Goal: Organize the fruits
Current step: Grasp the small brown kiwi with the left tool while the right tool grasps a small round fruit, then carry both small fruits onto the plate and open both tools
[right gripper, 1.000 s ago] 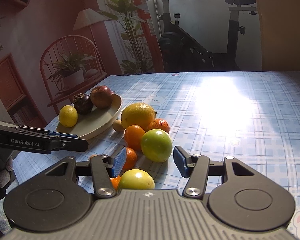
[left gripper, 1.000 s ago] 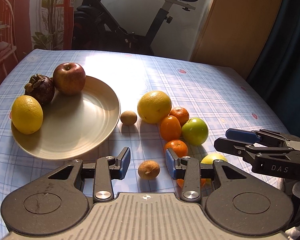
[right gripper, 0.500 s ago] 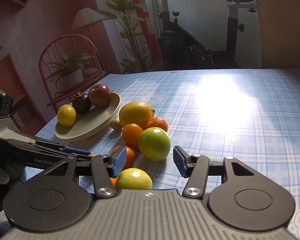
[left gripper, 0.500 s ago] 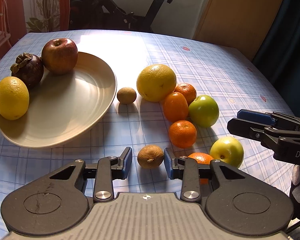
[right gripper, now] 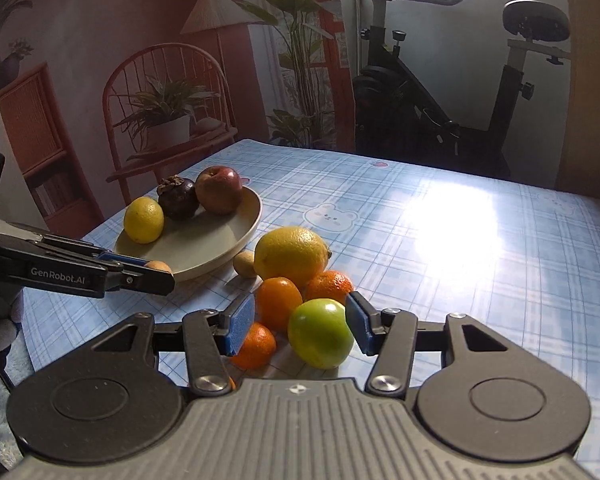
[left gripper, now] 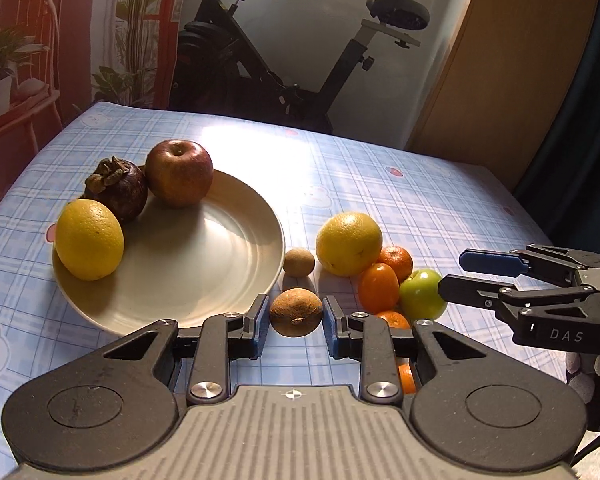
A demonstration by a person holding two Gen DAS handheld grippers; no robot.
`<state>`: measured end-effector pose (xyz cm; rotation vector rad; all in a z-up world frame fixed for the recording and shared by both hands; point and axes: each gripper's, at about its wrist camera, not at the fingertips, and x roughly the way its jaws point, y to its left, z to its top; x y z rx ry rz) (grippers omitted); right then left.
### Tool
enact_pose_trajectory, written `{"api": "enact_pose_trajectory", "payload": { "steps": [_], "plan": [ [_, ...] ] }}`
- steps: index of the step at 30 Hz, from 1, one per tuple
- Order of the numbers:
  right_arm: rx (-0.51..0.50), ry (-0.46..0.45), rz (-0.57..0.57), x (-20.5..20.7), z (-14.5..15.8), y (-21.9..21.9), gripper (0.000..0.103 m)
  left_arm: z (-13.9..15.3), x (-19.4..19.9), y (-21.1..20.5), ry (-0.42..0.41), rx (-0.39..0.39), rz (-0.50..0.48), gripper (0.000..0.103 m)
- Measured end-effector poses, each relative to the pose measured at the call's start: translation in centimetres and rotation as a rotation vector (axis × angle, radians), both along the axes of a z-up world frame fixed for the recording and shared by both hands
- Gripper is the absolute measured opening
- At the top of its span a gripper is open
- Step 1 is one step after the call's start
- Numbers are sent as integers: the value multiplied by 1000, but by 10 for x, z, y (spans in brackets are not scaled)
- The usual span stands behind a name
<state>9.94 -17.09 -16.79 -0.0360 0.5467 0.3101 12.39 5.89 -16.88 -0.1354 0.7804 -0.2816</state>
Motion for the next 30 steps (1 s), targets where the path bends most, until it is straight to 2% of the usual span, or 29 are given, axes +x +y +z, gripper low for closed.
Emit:
{"api": "enact_pose_trajectory", "payload": {
  "steps": [7, 13, 18, 27, 30],
  "plan": [
    [-286, 21, 316, 54, 15, 62, 50, 16, 7, 46, -39, -67, 120, 30],
    [-513, 144, 503, 95, -3, 111, 38, 7, 11, 65, -24, -102, 163, 30],
    [-642, 228, 550, 116, -24, 128, 35, 3, 13, 78, -14, -109, 181, 30],
    [-711, 324, 564, 141, -38, 134, 31, -7, 20, 86, 24, -117, 205, 30],
    [-724, 318, 563, 143, -39, 135, 27, -8, 20, 86, 29, -113, 207, 30]
  ]
}}
